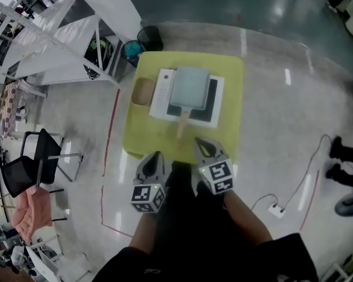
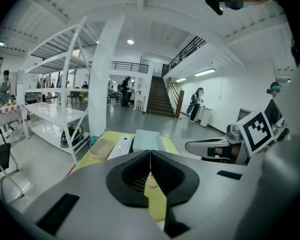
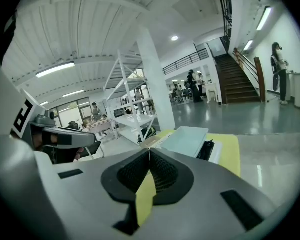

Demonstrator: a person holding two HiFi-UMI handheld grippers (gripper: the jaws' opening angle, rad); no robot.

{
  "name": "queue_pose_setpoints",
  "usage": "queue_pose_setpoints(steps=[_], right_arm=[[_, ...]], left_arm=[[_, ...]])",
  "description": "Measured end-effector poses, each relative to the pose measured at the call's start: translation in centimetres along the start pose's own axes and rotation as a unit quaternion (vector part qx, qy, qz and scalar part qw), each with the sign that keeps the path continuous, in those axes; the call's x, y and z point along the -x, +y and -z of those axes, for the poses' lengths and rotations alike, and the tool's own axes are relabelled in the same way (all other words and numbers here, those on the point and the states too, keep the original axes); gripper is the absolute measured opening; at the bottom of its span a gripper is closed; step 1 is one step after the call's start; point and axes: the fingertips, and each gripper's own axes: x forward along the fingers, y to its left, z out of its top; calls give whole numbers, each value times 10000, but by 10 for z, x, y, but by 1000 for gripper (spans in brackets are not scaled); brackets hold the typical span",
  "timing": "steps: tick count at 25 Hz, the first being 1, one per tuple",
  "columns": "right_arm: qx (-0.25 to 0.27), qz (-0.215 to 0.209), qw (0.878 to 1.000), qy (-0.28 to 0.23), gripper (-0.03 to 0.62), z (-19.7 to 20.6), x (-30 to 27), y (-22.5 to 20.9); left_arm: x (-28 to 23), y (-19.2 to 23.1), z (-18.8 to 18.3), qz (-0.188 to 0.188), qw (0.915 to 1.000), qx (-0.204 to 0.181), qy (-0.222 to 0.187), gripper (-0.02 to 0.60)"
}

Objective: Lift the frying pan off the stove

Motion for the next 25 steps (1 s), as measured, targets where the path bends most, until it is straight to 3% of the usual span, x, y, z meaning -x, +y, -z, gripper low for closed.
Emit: queue_pose_setpoints(steps=[7, 14, 18, 22, 25], right_arm=[[-899, 322, 9954, 20, 16, 13, -17, -32], [-1335, 435, 9901, 90, 17, 11, -53, -33], [-2028, 450, 9781, 166, 17, 15, -72, -40], [-2804, 473, 9583, 278, 17, 29, -85, -47], [-3021, 580, 9510, 318, 17, 35, -92, -51]], left_arm=[[-35, 8, -3, 375, 9989, -130, 252, 44], [-60, 34, -6, 684, 9962, -235, 489, 44], [-85, 43, -14, 896, 9939, -282, 572, 44], [-112, 40, -11, 1211, 9893, -317, 749, 44], [-130, 38, -8, 1446, 9847, -362, 909, 44]])
